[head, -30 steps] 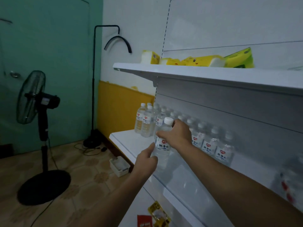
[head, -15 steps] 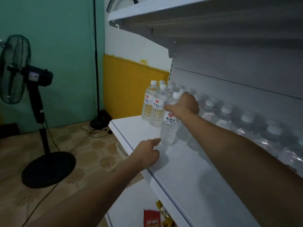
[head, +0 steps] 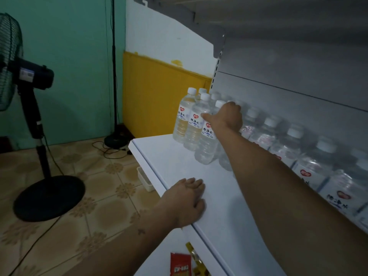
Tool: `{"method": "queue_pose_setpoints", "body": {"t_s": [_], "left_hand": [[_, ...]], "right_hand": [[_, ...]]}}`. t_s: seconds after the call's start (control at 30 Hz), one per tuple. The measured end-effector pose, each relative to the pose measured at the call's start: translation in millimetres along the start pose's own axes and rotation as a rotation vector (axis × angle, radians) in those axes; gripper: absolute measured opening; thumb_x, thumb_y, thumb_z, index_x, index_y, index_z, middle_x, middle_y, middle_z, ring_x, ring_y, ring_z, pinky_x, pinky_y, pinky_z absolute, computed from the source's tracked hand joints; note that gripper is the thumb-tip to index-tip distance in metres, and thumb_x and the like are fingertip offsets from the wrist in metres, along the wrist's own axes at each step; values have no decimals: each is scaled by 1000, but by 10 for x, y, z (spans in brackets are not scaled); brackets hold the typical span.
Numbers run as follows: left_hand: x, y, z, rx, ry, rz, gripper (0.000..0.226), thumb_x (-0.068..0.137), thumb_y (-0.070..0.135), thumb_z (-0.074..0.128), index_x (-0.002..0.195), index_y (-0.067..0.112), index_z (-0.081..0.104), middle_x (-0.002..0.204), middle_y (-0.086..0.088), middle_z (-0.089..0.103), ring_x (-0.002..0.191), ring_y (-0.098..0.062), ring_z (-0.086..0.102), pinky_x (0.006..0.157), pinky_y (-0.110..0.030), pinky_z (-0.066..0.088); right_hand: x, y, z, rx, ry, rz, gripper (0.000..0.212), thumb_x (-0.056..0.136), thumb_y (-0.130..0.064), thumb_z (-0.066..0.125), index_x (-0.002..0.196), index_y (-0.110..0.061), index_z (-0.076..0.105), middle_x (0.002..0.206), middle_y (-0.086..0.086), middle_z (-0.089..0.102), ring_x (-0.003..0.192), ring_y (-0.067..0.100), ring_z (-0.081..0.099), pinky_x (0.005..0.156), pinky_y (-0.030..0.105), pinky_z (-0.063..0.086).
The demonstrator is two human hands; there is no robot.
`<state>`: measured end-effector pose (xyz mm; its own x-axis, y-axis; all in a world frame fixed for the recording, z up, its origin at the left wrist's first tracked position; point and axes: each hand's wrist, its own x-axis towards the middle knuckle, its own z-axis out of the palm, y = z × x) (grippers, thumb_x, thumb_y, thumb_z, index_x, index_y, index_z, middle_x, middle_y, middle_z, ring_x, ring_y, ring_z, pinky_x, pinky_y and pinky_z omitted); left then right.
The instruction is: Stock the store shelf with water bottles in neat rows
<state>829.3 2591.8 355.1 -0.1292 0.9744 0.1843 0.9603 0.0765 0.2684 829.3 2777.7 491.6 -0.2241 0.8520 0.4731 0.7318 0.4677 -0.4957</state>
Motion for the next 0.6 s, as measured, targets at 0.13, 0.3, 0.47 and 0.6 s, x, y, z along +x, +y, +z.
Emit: {"method": "queue_pose_setpoints", "body": {"t_s": [0.13, 0.3, 0.47, 0.6], "left_hand": [[-1, -7, 20, -4, 21, 2, 57, 99, 36, 29, 151, 15, 20, 158, -2, 19, 146, -16, 14, 115, -25, 2], [-8, -21, 38, -11, 27, 2, 57, 99, 36, 28, 151, 14, 19, 158, -3, 19, 146, -18, 14, 114, -25, 0], [-13, -23, 37, -17, 27, -2, 58, 99, 37, 28, 151, 14, 18, 158, -2, 17, 146, -18, 13, 114, -25, -1], [-7, -14, 15, -23, 9, -7, 58, 99, 37, 29, 151, 14, 18, 158, -3, 17, 146, -18, 13, 116, -26, 1]], "right_hand": [[-35, -57, 13, -18, 34, 29, 81, 67, -54, 82, 121, -4, 49, 123, 14, 53, 109, 30, 62, 80, 36, 50], [-67, -46, 34, -51, 54, 32, 83, 68, -58, 81, 122, -4, 46, 122, 14, 51, 108, 31, 62, 77, 36, 49], [-101, -35, 8, -39, 27, 40, 92, 65, -64, 79, 125, -4, 44, 123, 14, 53, 111, 30, 60, 80, 37, 49], [-175, 15, -54, -3, -30, 72, 102, 63, -67, 78, 132, -2, 39, 131, 15, 49, 118, 33, 56, 86, 41, 49]]}}
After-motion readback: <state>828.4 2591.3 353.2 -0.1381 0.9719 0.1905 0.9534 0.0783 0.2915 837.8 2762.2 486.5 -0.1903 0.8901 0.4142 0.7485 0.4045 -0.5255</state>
